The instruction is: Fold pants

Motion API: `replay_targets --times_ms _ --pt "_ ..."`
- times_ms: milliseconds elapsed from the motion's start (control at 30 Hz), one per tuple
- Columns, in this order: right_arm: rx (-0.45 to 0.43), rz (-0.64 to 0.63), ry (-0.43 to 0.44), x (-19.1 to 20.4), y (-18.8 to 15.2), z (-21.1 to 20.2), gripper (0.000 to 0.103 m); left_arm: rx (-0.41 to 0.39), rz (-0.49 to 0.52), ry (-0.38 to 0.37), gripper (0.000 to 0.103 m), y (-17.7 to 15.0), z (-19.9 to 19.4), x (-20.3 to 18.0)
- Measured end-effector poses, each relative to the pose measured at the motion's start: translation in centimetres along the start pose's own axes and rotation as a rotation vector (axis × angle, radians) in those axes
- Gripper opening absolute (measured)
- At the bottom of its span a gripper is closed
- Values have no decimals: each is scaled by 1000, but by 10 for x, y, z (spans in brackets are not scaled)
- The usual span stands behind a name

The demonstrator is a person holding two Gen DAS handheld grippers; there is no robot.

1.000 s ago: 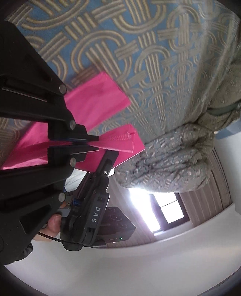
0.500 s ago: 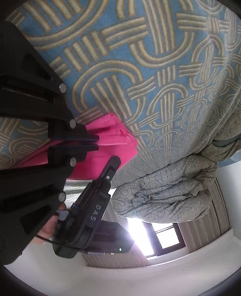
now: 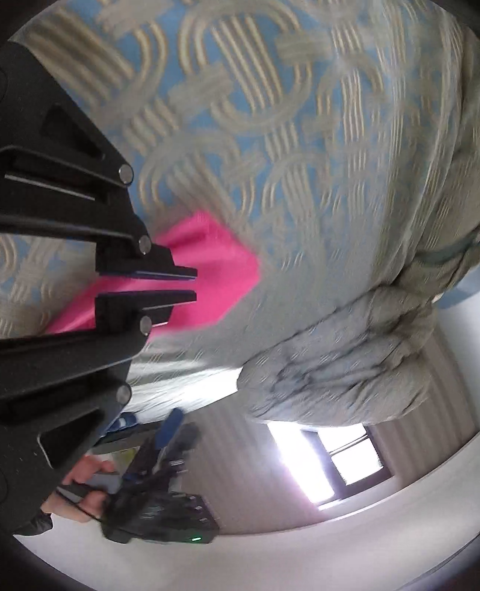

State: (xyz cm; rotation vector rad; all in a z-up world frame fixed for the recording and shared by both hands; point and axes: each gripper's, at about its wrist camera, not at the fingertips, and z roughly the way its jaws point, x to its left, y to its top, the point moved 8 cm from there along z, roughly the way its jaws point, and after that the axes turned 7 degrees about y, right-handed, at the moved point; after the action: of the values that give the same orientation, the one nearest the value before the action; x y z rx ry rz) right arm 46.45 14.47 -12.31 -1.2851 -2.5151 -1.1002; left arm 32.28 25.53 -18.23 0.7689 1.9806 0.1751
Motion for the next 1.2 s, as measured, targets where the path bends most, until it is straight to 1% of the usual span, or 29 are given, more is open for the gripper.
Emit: replay_targets --times_ms 67,133,200,267,300,333,367,400,467,600,700,733,800,833,867,1000,1200 --pt "35 -21 -22 -18 -15 -28 68 30 54 -19 12 1 14 -19" --pt "77 -18 -45 -38 -34 -43 67 50 72 -23 12 2 27 -24" --pt "118 -41 -68 -55 -50 -49 57 88 77 0 12 2 47 -21" --pt "168 -75 -118 -72 -66 -47 37 137 50 29 12 -2 68 -9" --pt "191 -93 -132 -80 -74 -45 35 152 41 45 12 -4 74 -2" --pt "219 -124 -139 -86 -82 -40 34 157 37 44 10 -7 79 5" --pt "235 -149 -144 -87 -87 -36 34 138 34 14 8 -8 77 8" --pt "257 -176 -149 -91 -91 -33 34 138 29 2 8 -8 75 9" --pt "290 -204 -136 -96 -100 -27 34 140 45 7 9 -9 73 8" --pt "330 -226 -137 -106 -104 -15 34 126 59 8 9 -9 75 7" --pt "369 -214 -98 -106 -108 -6 34 125 57 2 9 -10 76 8" --pt "364 -222 -96 -105 -108 -6 33 125 55 -1 9 -11 74 10" --pt "374 -235 -87 -102 -110 -6 22 124 55 -2 9 -11 75 10" --pt "376 -229 -93 -104 -111 -6 11 123 56 -2 9 -10 75 10" --pt "377 -219 -91 -105 -111 -6 8 123 56 -3 9 -11 75 11" --pt "367 -206 -122 -106 -108 -11 3 123 56 -3 9 -10 75 11" --pt "319 -204 -178 -108 -97 -26 2 120 52 -6 9 -9 73 13"
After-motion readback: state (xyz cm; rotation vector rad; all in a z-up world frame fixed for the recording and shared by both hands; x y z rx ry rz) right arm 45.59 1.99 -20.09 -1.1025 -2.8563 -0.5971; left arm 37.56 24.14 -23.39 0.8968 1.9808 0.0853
